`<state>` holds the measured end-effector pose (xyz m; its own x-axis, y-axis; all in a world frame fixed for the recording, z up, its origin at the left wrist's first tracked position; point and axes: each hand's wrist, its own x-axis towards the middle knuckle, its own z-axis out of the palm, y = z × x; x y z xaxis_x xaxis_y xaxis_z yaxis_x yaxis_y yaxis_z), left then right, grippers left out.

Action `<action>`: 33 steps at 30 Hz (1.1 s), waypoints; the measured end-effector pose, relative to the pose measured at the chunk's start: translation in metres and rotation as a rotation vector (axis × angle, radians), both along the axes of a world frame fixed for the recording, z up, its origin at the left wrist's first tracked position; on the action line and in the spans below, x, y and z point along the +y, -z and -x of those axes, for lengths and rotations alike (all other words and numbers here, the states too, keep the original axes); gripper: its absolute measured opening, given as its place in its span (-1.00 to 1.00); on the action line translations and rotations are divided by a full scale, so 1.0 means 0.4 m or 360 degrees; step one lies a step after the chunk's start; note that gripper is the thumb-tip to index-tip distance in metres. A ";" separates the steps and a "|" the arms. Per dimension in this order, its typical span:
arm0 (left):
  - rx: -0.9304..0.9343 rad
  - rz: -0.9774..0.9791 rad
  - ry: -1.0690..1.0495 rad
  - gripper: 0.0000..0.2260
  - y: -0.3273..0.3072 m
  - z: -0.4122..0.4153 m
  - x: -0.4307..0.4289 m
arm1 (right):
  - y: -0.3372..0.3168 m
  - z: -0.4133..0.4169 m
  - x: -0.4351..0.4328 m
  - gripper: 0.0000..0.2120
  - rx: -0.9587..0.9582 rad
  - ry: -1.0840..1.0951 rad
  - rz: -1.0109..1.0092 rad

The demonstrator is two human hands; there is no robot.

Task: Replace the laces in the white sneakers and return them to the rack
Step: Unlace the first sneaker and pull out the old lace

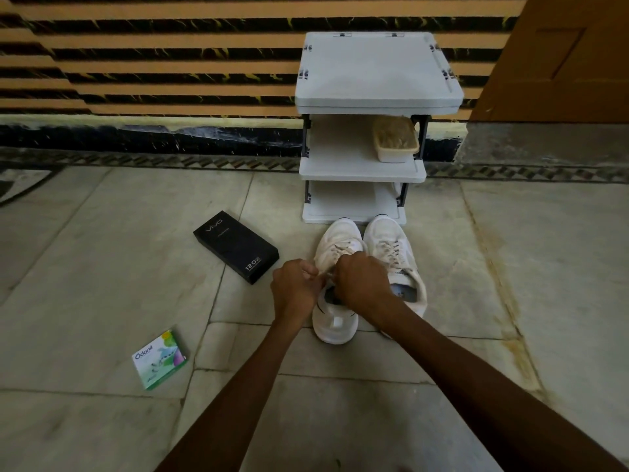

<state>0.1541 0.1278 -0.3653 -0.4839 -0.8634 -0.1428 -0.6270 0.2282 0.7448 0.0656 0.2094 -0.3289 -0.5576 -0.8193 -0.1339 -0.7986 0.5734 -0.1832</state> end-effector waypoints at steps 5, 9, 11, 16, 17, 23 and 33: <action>0.0007 0.0080 0.0028 -0.87 0.012 -0.006 -0.003 | -0.004 0.062 0.025 -0.78 -0.0180 0.0014 -0.0050; 0.0003 0.0170 0.0190 -0.85 0.011 0.001 0.004 | -0.016 0.111 0.029 -0.87 -0.0359 0.0306 0.0489; -0.0031 0.0242 0.0301 -0.78 0.008 0.003 0.007 | -0.028 0.125 0.018 -0.74 -0.0478 0.0348 0.0705; -0.0133 0.0435 0.0600 -0.60 0.006 0.009 0.018 | -0.022 0.100 0.039 -0.78 -0.0143 0.0366 0.0474; -0.0168 0.0503 0.0654 -0.59 0.007 0.011 0.020 | -0.016 0.089 0.047 -0.86 -0.0123 0.0387 0.0423; -0.0278 0.0727 0.0794 -0.59 0.006 0.024 0.016 | 0.029 0.010 0.055 -0.88 0.0009 0.0275 0.0095; 0.0650 -0.0642 0.0060 -0.66 0.008 0.045 0.020 | 0.058 0.011 0.063 -0.83 -0.0263 0.0572 0.0337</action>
